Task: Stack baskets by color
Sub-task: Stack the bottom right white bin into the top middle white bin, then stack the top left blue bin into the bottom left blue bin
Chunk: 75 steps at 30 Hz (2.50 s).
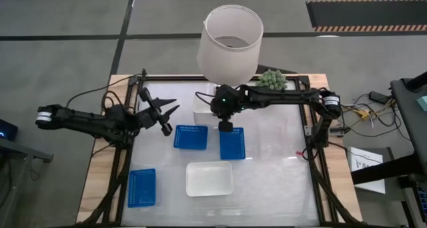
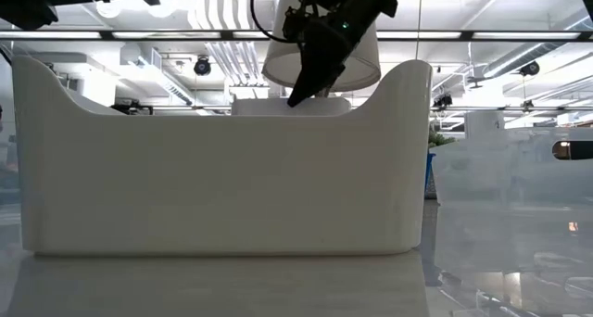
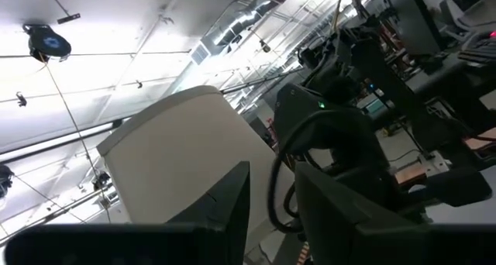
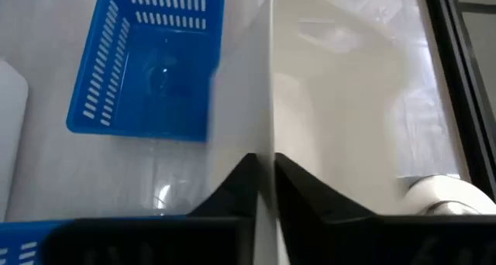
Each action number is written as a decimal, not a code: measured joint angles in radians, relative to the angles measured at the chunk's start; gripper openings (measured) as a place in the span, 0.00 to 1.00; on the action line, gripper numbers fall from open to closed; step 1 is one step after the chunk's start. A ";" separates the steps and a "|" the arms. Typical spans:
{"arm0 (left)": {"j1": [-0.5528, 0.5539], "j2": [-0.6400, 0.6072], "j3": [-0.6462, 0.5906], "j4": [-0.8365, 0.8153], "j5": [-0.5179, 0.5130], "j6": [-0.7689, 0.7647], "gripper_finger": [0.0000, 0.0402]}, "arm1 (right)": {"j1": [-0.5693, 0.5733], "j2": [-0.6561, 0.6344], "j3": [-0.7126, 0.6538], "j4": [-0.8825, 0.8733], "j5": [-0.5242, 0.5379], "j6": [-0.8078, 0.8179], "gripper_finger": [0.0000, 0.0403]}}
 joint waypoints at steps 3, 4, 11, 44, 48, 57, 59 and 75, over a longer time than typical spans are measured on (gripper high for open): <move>0.000 0.000 0.000 0.003 0.000 0.000 0.22 | 0.006 -0.001 0.000 0.000 0.000 -0.005 0.03; 0.000 0.000 0.000 0.002 0.000 0.000 0.22 | 0.011 -0.003 0.000 0.000 0.000 -0.006 0.03; 0.000 0.008 0.000 0.003 0.000 0.000 0.22 | 0.043 -0.009 0.000 0.000 0.049 -0.023 0.02; 0.000 0.018 0.000 0.003 0.000 -0.003 0.22 | 0.089 -0.002 -0.073 0.095 0.193 -0.002 0.17; 0.000 0.028 0.000 0.002 0.000 -0.028 0.22 | 0.092 -0.003 -0.073 0.087 0.192 -0.003 0.23; 0.000 0.087 -0.018 0.000 0.001 -0.155 0.22 | 0.135 -0.059 -0.078 -0.047 0.202 0.040 0.20; 0.000 0.106 -0.034 -0.001 0.001 -0.207 0.22 | 0.151 -0.077 -0.098 -0.070 0.220 0.050 0.16; -0.001 0.313 0.005 -0.173 0.192 -0.739 0.22 | 0.310 -0.380 -0.485 0.144 0.319 0.227 0.02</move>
